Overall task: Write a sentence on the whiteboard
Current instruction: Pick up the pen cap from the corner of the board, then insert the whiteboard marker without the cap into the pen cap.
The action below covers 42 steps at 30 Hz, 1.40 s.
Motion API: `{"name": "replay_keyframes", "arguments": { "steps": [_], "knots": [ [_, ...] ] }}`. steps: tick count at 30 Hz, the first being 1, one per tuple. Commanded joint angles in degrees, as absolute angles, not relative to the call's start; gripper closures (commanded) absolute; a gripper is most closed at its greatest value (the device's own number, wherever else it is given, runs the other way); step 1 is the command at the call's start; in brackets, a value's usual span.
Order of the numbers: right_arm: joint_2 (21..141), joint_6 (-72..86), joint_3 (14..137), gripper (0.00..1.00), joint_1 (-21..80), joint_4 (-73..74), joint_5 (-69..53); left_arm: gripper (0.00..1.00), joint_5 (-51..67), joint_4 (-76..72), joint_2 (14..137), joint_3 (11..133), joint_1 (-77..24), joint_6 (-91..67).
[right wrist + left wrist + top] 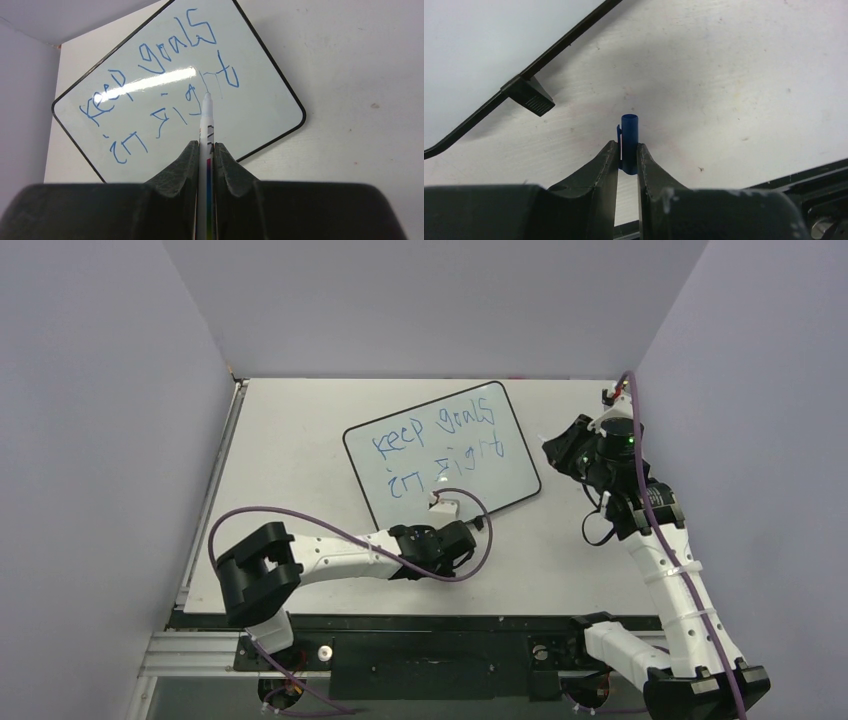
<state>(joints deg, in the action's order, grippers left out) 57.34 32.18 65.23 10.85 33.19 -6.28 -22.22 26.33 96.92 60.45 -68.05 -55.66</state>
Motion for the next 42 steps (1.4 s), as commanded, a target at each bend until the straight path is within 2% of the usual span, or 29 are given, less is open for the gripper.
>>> {"name": "replay_keyframes", "arguments": {
  "steps": [1,12,21,24,27,30,35,42],
  "knots": [
    [56.19,32.73,67.06,1.00,10.63,31.87,-8.48,1.00,-19.73,22.79,92.29,60.78,-68.38,-46.53],
    [56.66,32.89,67.20,1.00,11.25,29.10,-14.19,1.00,-22.13,22.29,80.92,60.15,-68.38,-25.30],
    [58.15,32.80,66.99,1.00,14.12,25.33,-17.87,1.00,-27.62,30.10,75.02,64.55,-68.29,-4.76],
    [58.97,33.34,66.27,1.00,14.93,22.77,-20.73,1.00,-32.37,27.89,71.37,61.73,-68.33,5.84],
    [59.89,33.93,65.58,1.00,15.24,20.87,-22.77,1.00,-37.89,19.23,67.36,56.56,-68.02,15.97],
    [60.51,34.14,65.25,1.00,15.75,19.85,-23.46,1.00,-39.29,15.73,63.14,50.97,-67.05,21.82],
    [61.62,34.02,65.28,1.00,16.74,19.04,-24.38,1.00,-34.17,14.68,58.59,47.72,-64.44,30.74],
    [62.64,33.70,65.43,1.00,17.40,18.72,-24.69,1.00,-12.28,19.24,54.42,50.02,-54.14,28.92]
  ]
}}
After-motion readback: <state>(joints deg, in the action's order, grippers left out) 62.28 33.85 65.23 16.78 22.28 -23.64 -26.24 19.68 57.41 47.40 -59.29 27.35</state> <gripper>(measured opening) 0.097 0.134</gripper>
